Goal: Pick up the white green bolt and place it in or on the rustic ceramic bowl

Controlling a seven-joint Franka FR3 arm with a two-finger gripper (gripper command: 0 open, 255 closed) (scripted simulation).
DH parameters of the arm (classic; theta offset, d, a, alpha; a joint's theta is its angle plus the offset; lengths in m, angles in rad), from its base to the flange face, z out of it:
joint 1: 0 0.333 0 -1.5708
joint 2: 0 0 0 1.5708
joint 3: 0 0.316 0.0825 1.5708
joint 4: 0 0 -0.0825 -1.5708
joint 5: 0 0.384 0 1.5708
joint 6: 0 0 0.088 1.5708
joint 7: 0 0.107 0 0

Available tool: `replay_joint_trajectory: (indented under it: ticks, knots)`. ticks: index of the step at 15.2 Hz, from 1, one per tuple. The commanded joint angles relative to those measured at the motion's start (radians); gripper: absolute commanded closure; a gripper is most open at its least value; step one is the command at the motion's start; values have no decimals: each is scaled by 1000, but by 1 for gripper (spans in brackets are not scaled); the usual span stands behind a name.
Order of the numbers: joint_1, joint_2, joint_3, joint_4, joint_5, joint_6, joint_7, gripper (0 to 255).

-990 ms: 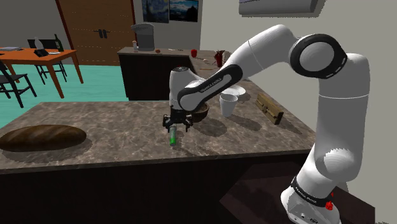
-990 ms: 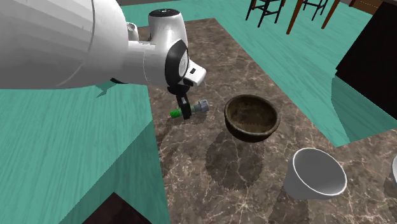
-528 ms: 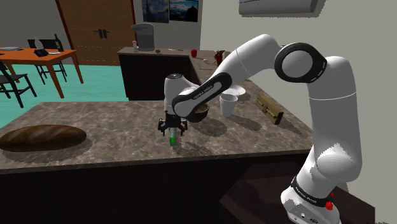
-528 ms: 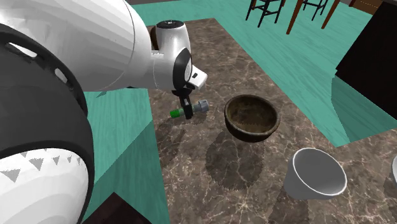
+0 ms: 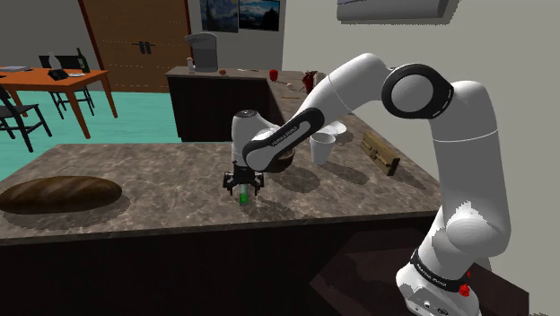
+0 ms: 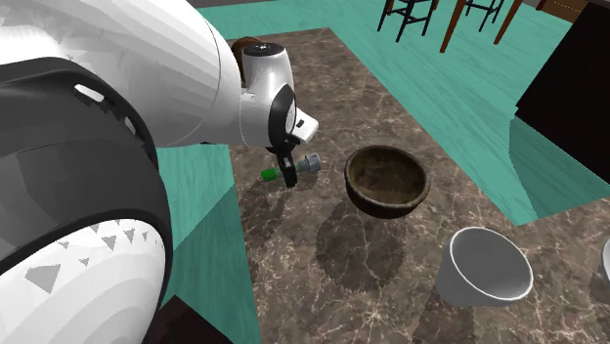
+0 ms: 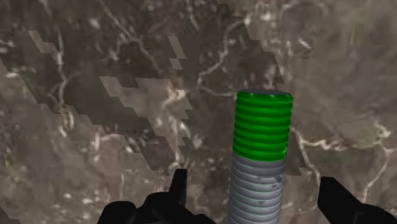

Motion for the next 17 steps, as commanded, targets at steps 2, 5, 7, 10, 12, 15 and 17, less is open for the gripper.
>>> replay_joint_trajectory:
  ticks: [2,5,7,10,12,15,17]
  knots:
    - [0,0,0,0,0,0,0,0]
    - [0,-1,0,-1,0,0,0,255]
    - [0,0,0,2,0,-1,-1,255]
    - [-1,3,-1,1,0,1,-1,255]
    - [-1,0,1,0,-1,0,0,255]
    - [-5,-26,8,4,10,-29,-7,255]
    - [-8,-43,12,8,16,-49,-12,255]
